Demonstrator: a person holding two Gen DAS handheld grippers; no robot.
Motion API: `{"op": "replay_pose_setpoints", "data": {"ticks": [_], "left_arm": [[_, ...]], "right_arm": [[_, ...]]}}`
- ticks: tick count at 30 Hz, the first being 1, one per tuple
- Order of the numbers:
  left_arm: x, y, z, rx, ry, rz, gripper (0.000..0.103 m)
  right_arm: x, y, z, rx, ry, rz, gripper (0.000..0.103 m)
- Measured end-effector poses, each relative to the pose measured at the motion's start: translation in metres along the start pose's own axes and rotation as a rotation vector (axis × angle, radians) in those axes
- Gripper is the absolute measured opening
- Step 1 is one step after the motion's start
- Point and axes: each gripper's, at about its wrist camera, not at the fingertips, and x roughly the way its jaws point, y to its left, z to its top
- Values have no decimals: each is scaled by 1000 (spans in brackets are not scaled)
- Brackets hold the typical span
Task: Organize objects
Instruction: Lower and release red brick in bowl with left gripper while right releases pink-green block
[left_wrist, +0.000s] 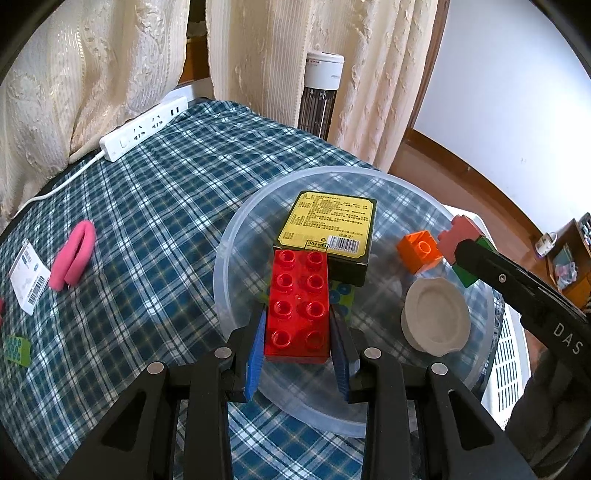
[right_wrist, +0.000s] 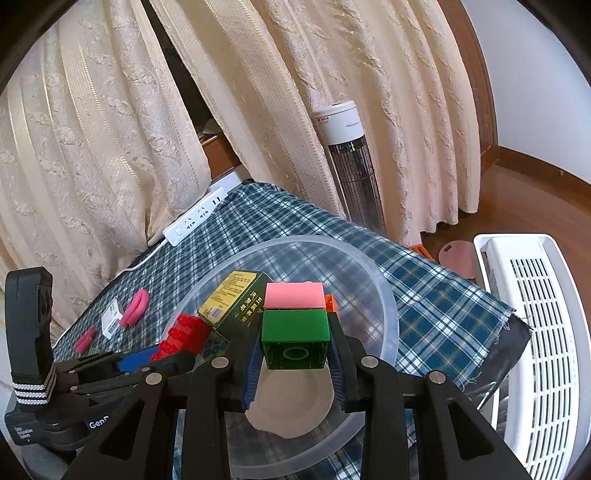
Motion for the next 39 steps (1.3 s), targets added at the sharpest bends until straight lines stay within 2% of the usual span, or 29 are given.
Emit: {"op": "replay_pose_setpoints", "data": {"ticks": [15,20,28,30,34,39], "left_arm": [[4,3,3,-4,-6,2,33],[3,7,6,-15,1,-23,34],[-11,6,2,2,-30,-19,34],[-15,6,1,5,-38,-21,36],[-23,10,-1,-2,-58,-12,44],[-31,17,-4,-13,-76,10,45]], "right_arm": [[7,16,-3,-31,25,38,34],[7,25,-8,-51,42,64,34],[6,38,-16,-78,66,85,34],[6,42,-18,-86,72,89,34],[6,48,-22,-104,84,95,34],[6,53,-27,-124,95,88,34]]}}
